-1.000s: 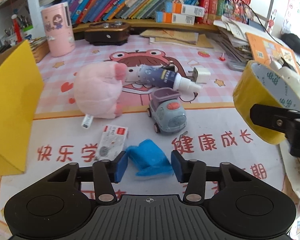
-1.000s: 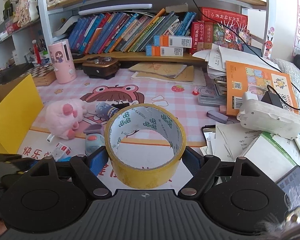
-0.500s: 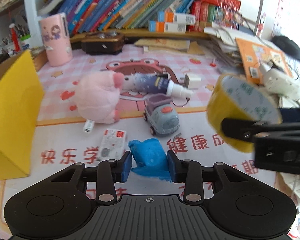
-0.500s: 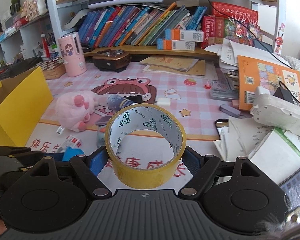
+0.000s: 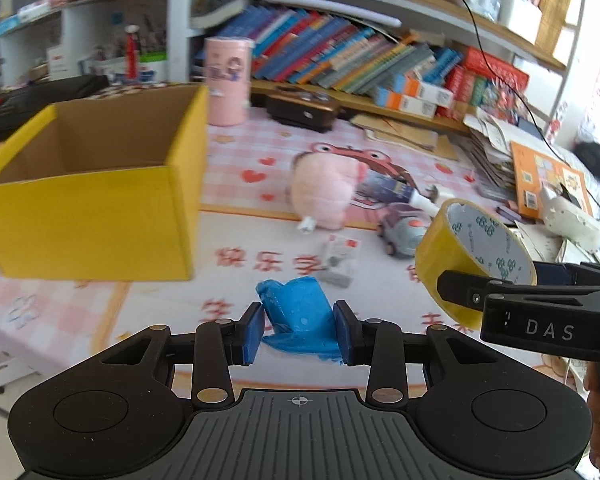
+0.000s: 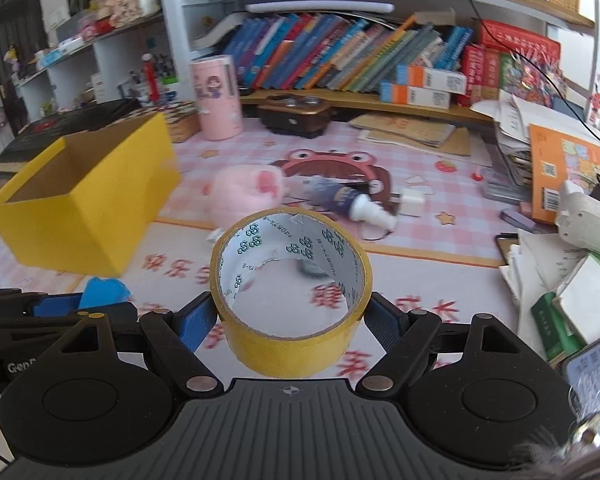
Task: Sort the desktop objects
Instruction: 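Carry the blue cloth and tape roll toward the yellow box with both grippers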
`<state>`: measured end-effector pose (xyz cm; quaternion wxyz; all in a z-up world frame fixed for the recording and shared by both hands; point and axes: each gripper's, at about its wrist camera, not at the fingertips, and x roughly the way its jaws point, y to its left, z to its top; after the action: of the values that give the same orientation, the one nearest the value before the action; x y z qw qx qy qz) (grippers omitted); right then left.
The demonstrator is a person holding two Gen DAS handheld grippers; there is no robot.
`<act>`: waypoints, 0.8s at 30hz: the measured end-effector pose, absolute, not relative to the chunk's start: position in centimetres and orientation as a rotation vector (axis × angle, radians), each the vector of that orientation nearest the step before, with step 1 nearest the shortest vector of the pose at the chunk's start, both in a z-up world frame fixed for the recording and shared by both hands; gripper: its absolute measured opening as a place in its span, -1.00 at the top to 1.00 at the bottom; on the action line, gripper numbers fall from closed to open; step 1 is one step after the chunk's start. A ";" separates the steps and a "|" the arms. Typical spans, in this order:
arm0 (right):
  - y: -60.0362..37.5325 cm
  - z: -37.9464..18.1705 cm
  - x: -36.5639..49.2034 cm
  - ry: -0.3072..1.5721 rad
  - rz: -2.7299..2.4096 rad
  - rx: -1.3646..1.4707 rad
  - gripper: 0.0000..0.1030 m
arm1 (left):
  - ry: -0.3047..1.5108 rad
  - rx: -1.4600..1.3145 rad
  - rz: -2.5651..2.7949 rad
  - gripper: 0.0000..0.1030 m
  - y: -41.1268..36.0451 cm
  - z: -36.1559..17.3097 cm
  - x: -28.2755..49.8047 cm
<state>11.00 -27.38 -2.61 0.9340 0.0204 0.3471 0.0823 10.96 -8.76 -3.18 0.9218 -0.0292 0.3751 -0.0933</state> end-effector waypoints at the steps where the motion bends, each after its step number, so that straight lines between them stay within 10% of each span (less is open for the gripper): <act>1: -26.7 -2.5 10.6 0.711 0.175 0.041 -0.52 | 0.765 -0.067 -0.186 0.31 -8.0 -3.0 10.5; 24: -11.3 -2.7 -0.5 0.774 0.309 0.027 -0.52 | 0.719 -0.159 -0.086 0.32 7.0 -2.2 -1.7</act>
<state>-0.52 -11.33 -2.72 0.9143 0.0132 0.3760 0.1500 -1.75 7.03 -2.20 0.9321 -0.0775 0.3514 -0.0420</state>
